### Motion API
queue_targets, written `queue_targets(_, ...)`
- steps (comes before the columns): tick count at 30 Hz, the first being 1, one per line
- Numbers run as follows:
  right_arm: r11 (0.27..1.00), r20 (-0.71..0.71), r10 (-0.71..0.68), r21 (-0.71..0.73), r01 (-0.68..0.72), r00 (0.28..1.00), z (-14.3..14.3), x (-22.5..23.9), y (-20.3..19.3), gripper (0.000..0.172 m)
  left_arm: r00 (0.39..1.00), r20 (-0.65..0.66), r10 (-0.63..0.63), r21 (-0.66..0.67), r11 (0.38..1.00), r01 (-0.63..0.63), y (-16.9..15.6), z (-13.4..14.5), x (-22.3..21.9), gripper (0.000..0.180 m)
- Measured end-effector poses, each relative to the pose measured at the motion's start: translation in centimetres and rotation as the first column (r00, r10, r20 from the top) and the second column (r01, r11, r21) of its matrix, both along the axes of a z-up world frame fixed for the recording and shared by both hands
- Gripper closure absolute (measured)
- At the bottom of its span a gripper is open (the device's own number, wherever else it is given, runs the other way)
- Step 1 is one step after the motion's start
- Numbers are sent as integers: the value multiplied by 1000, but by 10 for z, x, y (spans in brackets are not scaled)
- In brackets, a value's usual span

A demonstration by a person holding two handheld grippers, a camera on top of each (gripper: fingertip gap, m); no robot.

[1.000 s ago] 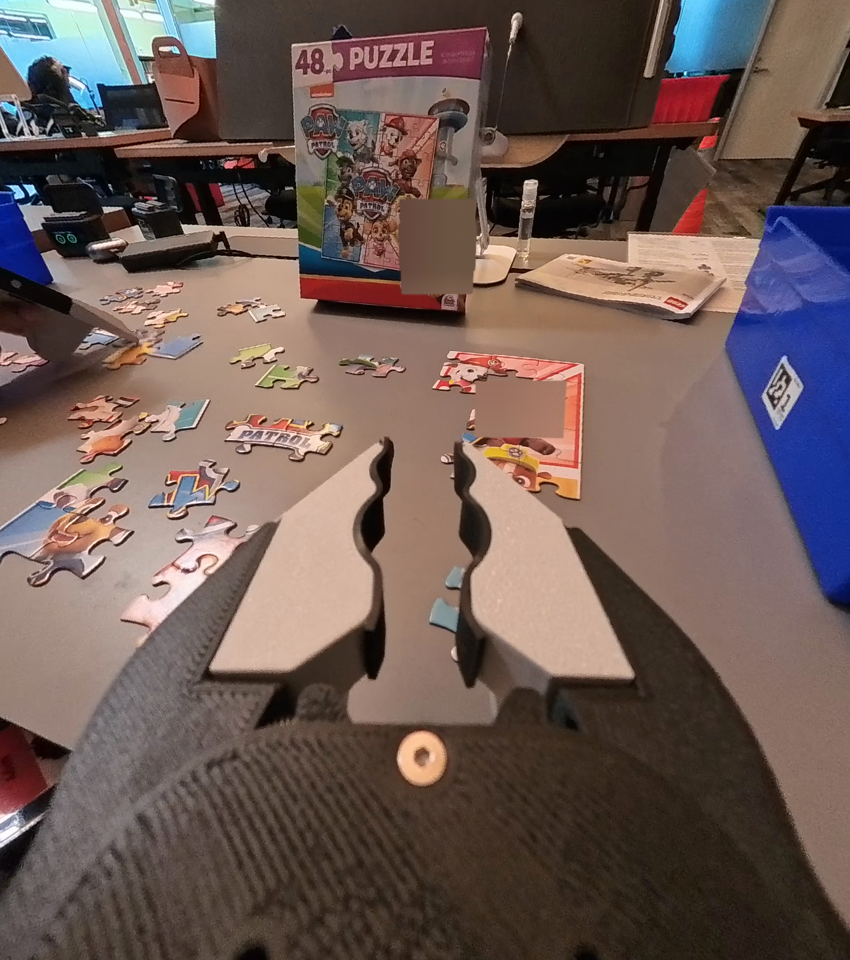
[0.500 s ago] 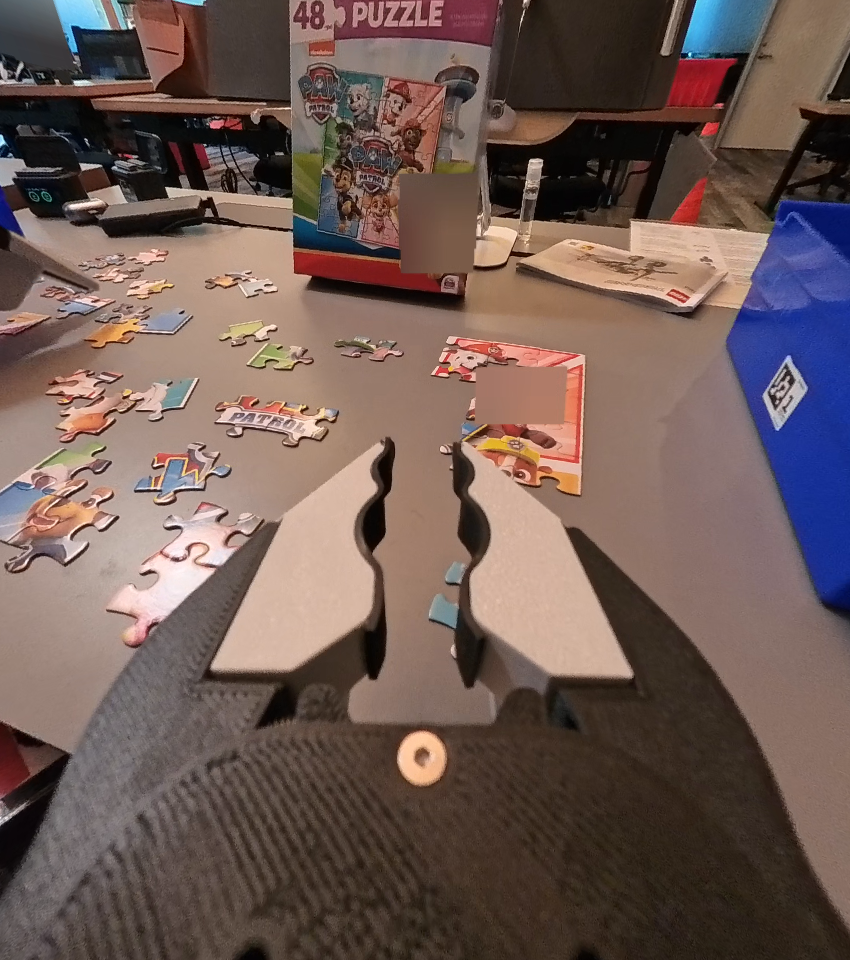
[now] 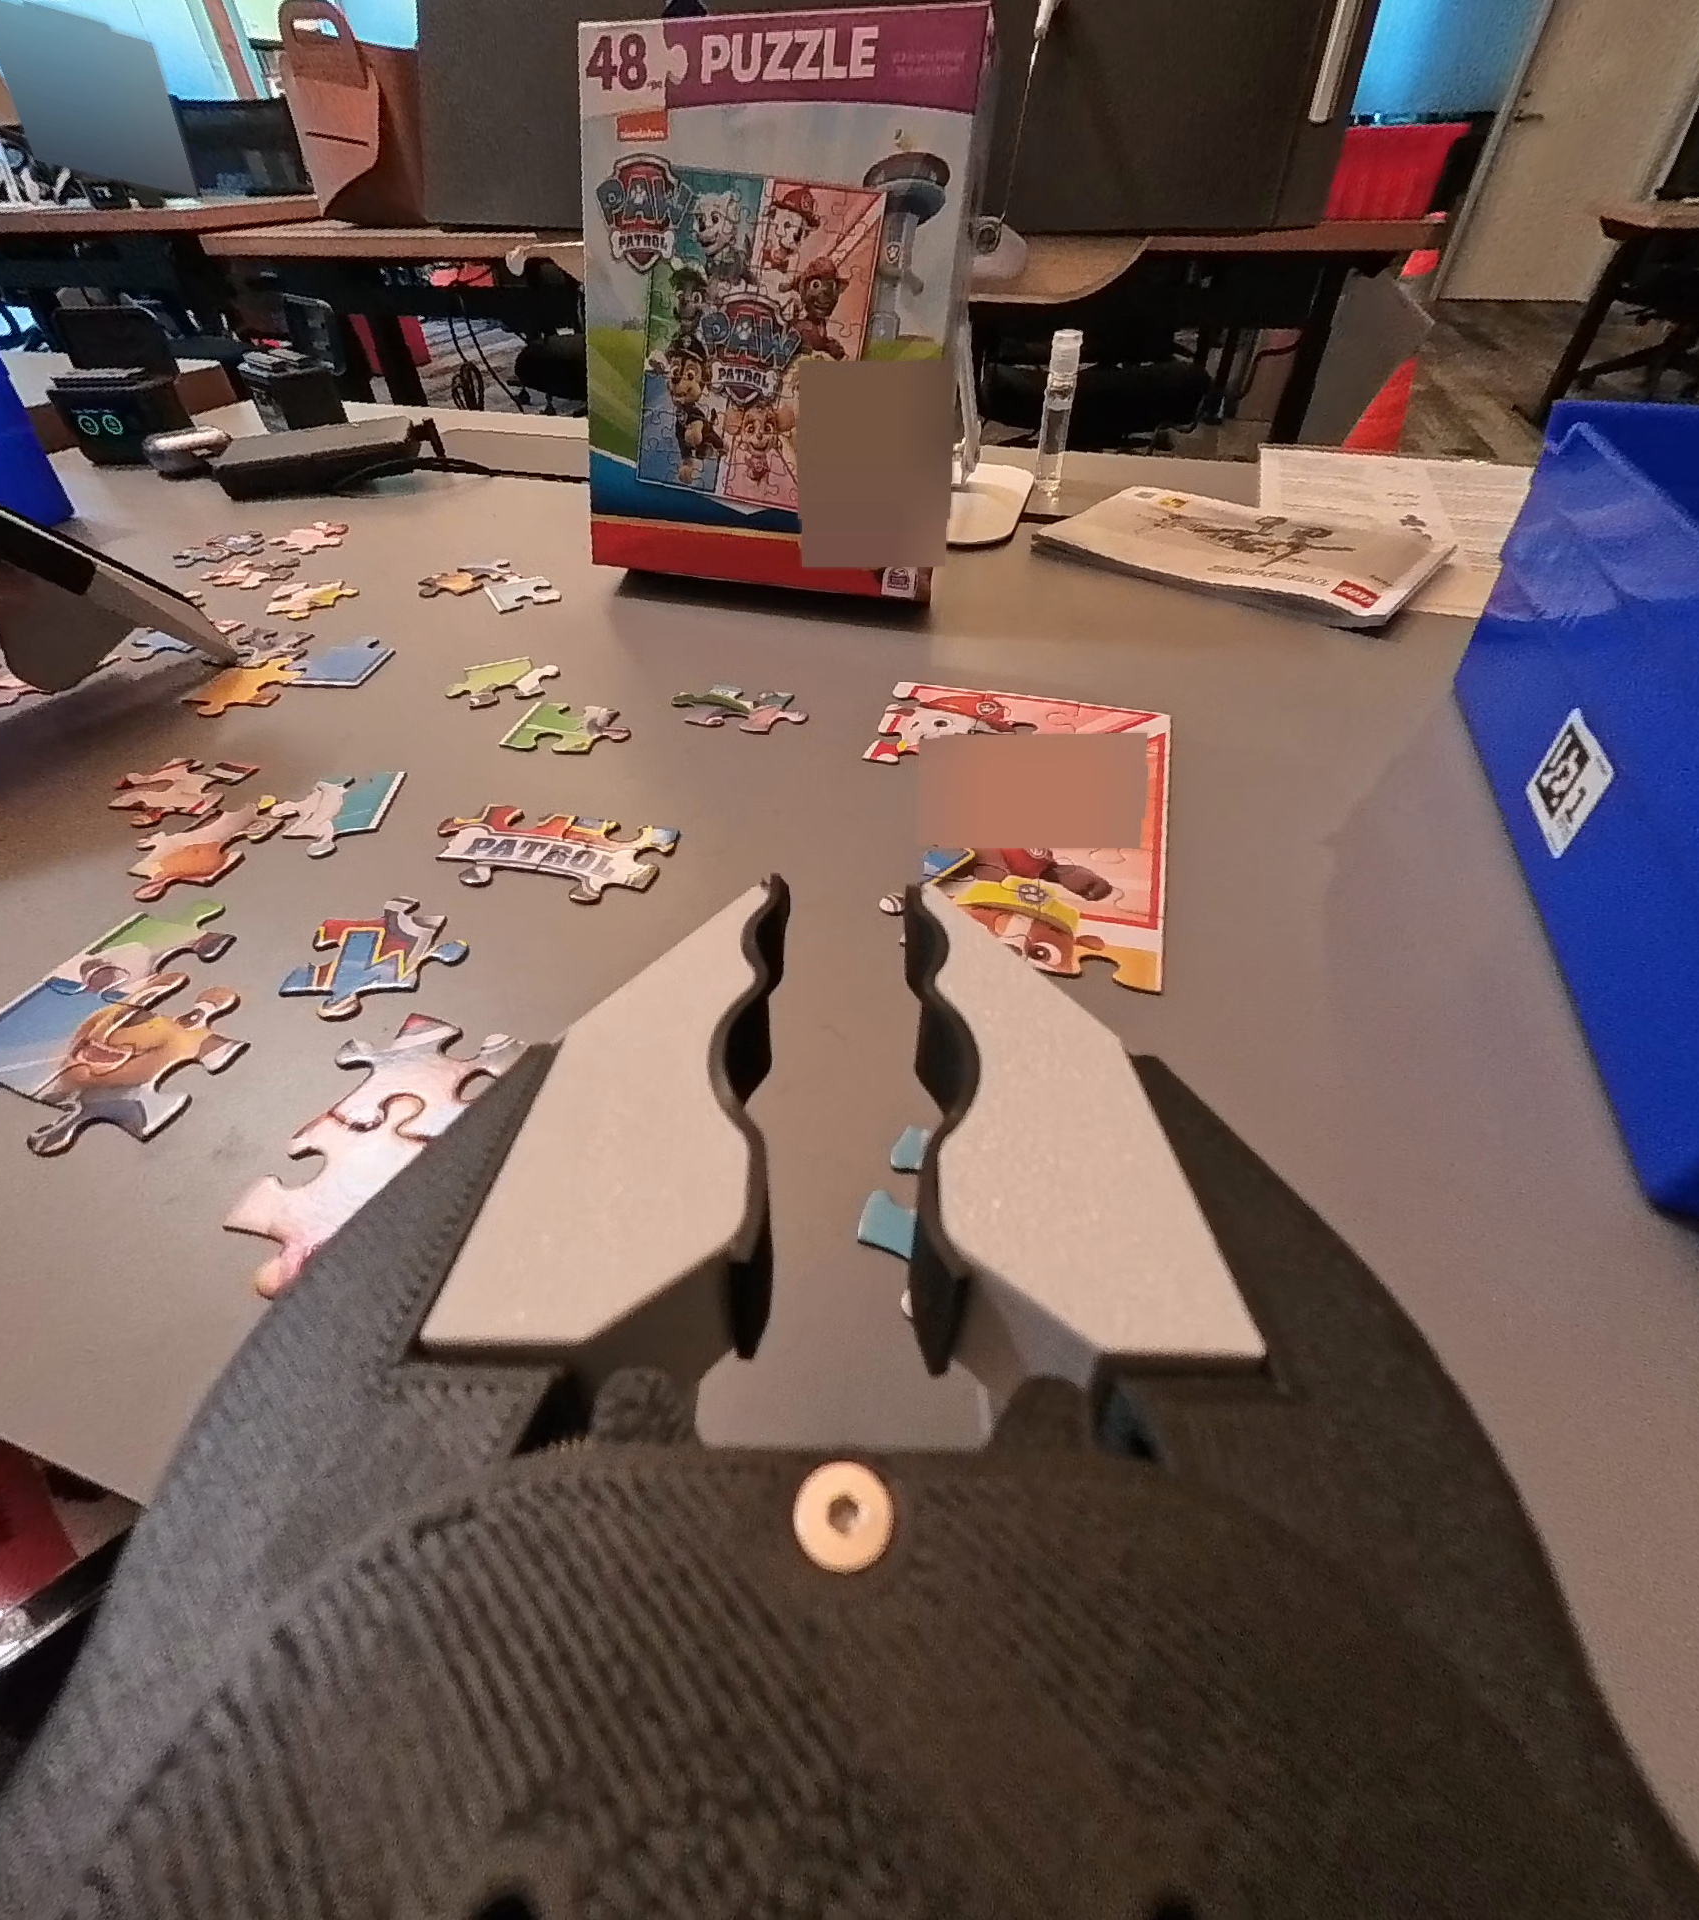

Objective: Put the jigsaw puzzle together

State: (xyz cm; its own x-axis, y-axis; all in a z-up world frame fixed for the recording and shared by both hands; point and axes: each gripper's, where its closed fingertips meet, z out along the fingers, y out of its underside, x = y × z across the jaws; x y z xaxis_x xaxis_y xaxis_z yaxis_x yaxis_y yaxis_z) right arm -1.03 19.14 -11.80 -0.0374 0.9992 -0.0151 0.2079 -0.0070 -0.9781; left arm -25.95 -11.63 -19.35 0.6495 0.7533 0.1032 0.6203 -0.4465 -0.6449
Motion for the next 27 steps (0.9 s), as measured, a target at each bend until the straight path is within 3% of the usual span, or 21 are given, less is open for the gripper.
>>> queue_targets(2, 1000, 0, -1, 3, 1, 1000, 0, 0, 0, 151, 1000, 13, -21, 23, 1000, 20, 4, 0, 3, 176)
queue_targets(6, 1000, -1, -2, 5, 2, 1000, 0, 0, 0, 151, 999, 20, -27, 37, 999, 26, 6, 1, 4, 180)
queue_targets(17, 999, -11, 10, 32, -10, 1000, 7, -5, -7, 148, 999, -22, 27, 81, 996, -25, 0, 14, -4, 180)
queue_targets(23, 970, -2, 233, 72, -233, 972, 45, -50, -75, 131, 988, -88, 130, 169, 979, -114, -10, 34, -18, 172)
queue_targets(27, 873, 108, 469, 92, -479, 876, 46, -100, -150, 122, 981, -108, 159, 182, 974, -137, -18, 39, -22, 168)
